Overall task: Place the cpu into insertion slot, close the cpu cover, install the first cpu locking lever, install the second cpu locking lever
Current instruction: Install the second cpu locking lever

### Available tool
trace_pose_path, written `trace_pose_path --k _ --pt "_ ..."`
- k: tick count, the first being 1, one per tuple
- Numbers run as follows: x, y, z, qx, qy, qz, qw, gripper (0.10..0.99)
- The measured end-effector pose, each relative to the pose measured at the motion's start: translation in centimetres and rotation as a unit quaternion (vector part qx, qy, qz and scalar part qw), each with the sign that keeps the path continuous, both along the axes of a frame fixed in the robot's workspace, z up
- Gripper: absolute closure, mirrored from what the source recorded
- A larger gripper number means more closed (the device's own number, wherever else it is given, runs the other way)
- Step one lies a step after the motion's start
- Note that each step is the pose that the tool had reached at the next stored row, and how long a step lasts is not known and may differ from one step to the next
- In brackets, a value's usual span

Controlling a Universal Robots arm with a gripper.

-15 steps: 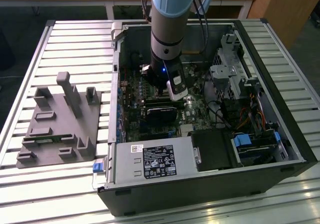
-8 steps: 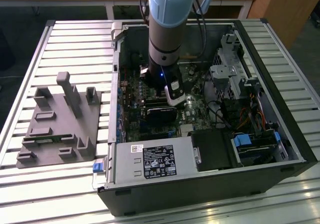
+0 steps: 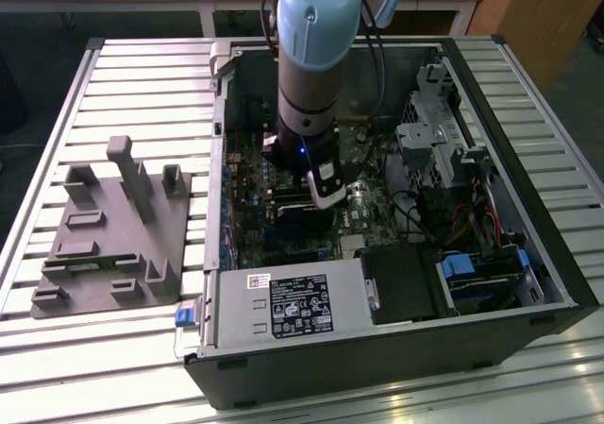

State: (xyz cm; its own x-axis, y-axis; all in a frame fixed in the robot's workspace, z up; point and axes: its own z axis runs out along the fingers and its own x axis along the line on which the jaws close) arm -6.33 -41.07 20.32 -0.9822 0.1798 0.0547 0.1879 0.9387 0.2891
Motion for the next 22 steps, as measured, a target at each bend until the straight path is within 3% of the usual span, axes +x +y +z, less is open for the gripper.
trace_pose_path --k 11,18,22 --pt "-1.14 -0.01 -1.13 0.0143 0.0000 0.000 0.9999 0.980" --pt "-1.70 0.00 -1.51 0.0284 0.0000 0.000 0.9996 0.980" --pt "-1.84 0.00 -1.80 0.0316 -0.0001 0.000 0.9995 0.980"
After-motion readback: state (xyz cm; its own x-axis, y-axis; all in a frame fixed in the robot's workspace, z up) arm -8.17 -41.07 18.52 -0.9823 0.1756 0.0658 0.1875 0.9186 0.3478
